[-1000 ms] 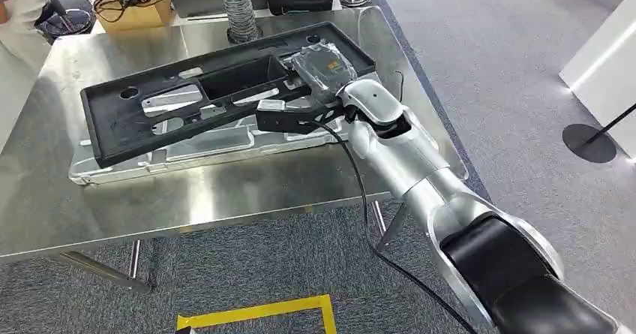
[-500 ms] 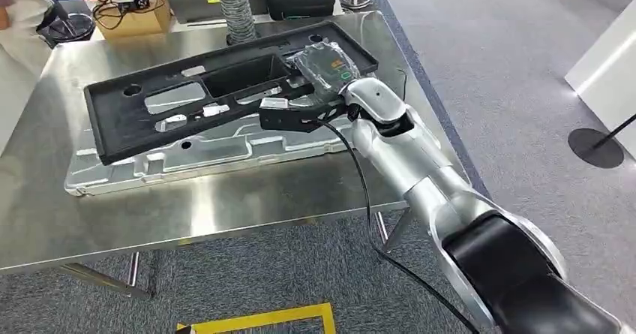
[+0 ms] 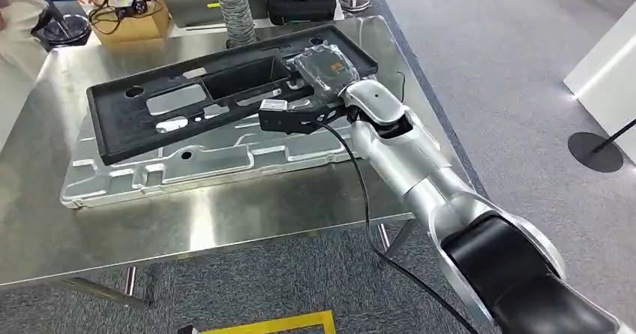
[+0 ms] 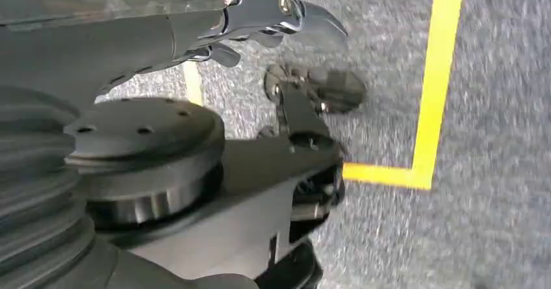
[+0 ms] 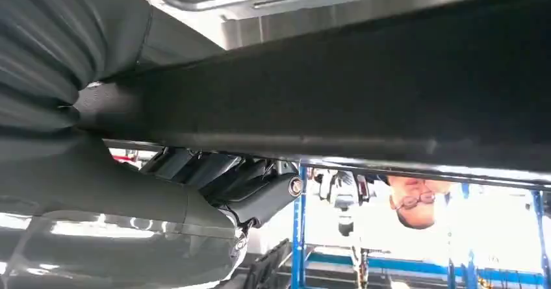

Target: Take the parts from the cabinet and place them on the table.

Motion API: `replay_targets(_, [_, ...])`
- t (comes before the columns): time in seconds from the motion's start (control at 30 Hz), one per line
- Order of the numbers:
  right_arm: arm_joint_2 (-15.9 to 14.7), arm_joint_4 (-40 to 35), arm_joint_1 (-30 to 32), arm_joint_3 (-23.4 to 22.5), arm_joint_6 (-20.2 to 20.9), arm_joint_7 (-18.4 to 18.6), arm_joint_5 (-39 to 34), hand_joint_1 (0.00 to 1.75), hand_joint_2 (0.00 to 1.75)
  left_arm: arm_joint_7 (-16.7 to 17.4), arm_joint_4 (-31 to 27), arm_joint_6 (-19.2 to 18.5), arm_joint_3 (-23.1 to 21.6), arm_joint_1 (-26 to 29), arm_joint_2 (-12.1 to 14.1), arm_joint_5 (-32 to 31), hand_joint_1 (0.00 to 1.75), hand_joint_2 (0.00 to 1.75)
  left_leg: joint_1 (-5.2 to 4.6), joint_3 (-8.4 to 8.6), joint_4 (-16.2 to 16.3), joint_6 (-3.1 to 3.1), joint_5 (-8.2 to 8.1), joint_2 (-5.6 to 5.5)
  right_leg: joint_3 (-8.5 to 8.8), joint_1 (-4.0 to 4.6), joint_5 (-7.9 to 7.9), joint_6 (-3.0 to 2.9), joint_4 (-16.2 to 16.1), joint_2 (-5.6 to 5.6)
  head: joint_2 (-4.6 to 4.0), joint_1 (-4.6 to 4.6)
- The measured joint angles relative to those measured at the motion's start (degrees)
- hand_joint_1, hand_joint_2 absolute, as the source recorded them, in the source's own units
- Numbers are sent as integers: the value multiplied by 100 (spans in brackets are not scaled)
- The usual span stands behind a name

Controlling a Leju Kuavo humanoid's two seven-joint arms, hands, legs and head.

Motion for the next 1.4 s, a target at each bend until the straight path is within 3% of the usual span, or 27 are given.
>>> replay_targets(0.07, [-13,-40,2,0,-2,9,2,175,175,2,0,0,0,1,-2,-2,0,175,31,64,-57,73,-1,8,-79,-22,-160,59,231,-13,0,28])
replay_targets(0.17, [-31,-42,35,0,-2,9,2,175,175,2,0,-2,-4,-16,0,-2,0,175,25,97,-54,129,-46,11,-838,-27,-702,111,1624,-21,2,41])
replay_targets(0.2, [-48,-39,62,0,0,9,4,175,175,2,0,-2,-4,-10,0,-2,0,175,24,112,-48,132,-64,8,-1030,-28,-727,110,1900,-23,2,54])
replay_targets(0.23, [-55,-39,85,2,0,9,4,175,175,2,0,-2,-4,-3,0,-2,0,175,24,137,-43,132,-89,2,-1090,-28,-594,102,1873,-24,2,57])
replay_targets(0.27, [-55,-39,94,2,0,9,4,175,175,2,0,-2,-4,0,0,-2,0,175,22,173,-41,128,-120,-9,-998,-26,-334,81,1566,-25,2,54])
replay_targets(0.33, [-55,-48,88,2,0,13,2,175,175,2,0,-2,-4,-2,-2,-2,0,175,10,280,-39,103,-191,-20,-549,-9,303,3,482,-26,0,57])
replay_targets(0.37, [-57,-48,83,2,0,13,2,175,175,2,2,-9,-4,2,-11,0,0,175,7,309,-45,82,-223,-21,-397,15,395,-54,108,-30,0,57])
replay_targets(0.5, [-61,-53,75,7,2,20,7,175,175,9,2,-13,-4,-9,-15,2,0,175,-6,332,-81,-43,-274,-16,-356,63,310,-123,44,-23,0,57])
replay_targets(0.53, [-59,-68,78,7,2,39,7,175,175,9,2,-9,-4,-15,-7,2,0,175,-36,350,-77,-77,-317,-13,-284,-20,326,-143,-39,-29,2,43])
replay_targets(0.57, [-59,-70,77,7,2,44,7,175,175,11,2,-9,-4,-6,-6,2,0,175,-26,325,52,-102,-396,1,-229,-26,322,-161,-82,-31,0,61])
replay_targets(0.6, [-50,-70,66,9,2,46,7,175,175,33,2,4,-4,-7,-7,2,0,175,-11,161,397,-119,-576,2,-206,-28,310,-186,-85,-38,2,6])
replay_targets(0.67, [-44,-68,82,11,5,52,7,175,175,87,2,33,-4,-5,-4,13,0,175,9,-359,1325,-166,-930,3,-183,-18,276,-215,-82,-38,0,17])
replay_targets(0.7, [-44,-66,101,13,2,52,7,175,175,107,2,52,-2,2,-2,18,0,175,11,-589,1673,-181,-1003,4,-179,-16,262,-215,-75,-37,2,15])
replay_targets(0.73, [-44,-66,123,15,2,52,7,175,175,116,2,68,0,13,-2,22,0,175,13,-713,1769,-193,-924,5,-175,-16,242,-214,-64,-33,0,17])
replay_targets(0.77, [-44,-66,137,15,2,52,7,175,175,120,2,79,2,20,0,28,0,175,17,-672,1554,-196,-696,6,-158,-18,212,-206,-45,-27,2,13])
replay_targets(0.83, [-44,-66,139,15,-4,59,7,175,175,120,2,83,4,17,7,33,0,175,36,-260,526,-178,-51,12,-102,-21,132,-173,12,-17,2,17])
replay_targets(0.87, [-46,-66,140,15,-6,61,7,175,175,118,2,83,4,16,11,33,0,175,41,-93,91,-161,100,21,-84,-17,88,-145,33,-18,0,17])
replay_targets(0.9, [-46,-61,129,15,-11,61,4,175,175,116,2,83,4,13,9,31,0,175,2,-12,40,-137,8,14,-102,25,72,-113,61,-11,0,22])
replay_targets(1.07, [-48,-48,153,15,-22,68,4,175,175,116,2,85,7,11,7,31,0,175,27,13,-45,50,43,2,-112,-17,-11,23,121,-17,2,39])
replay_targets(1.1, [-50,-44,143,15,-24,70,4,175,175,116,2,85,7,2,9,31,0,175,28,20,-54,93,41,9,-233,-14,-174,40,367,-27,2,72])
replay_targets(1.17, [-55,-26,164,15,-26,70,-2,175,175,116,2,85,4,-3,9,31,0,175,27,22,-52,114,26,13,-733,-27,-620,81,1377,-29,2,70])
replay_targets(1.2, [-59,-13,188,15,-26,70,-2,175,175,116,2,85,4,0,9,31,0,175,26,22,-47,119,21,13,-954,-27,-740,92,1781,-29,0,76])
replay_targets(1.23, [-70,4,217,15,-26,70,-2,175,175,118,2,96,7,4,9,29,0,175,27,25,-43,121,14,10,-1075,-32,-721,94,1955,-29,2,76])
replay_targets(1.27, [-74,17,239,15,-28,70,-2,175,175,122,2,96,7,8,9,22,0,175,27,35,-40,119,5,5,-1046,-42,-567,90,1820,-29,2,78])
replay_targets(1.3, [-74,22,246,15,-35,77,-2,175,175,127,2,96,4,7,9,15,0,175,27,48,-34,109,-5,-4,-889,-50,-325,76,1455,-29,0,74])
replay_targets(1.37, [-74,26,236,15,-54,76,-2,175,175,133,2,96,7,6,7,15,0,175,27,79,-16,70,-47,-10,-366,-49,238,17,297,-32,0,76])
replay_targets(1.4, [-74,28,233,15,-74,76,-2,175,175,133,2,96,4,2,7,15,0,175,0,67,-2,42,-65,-12,-265,-21,191,-4,97,-33,0,72])
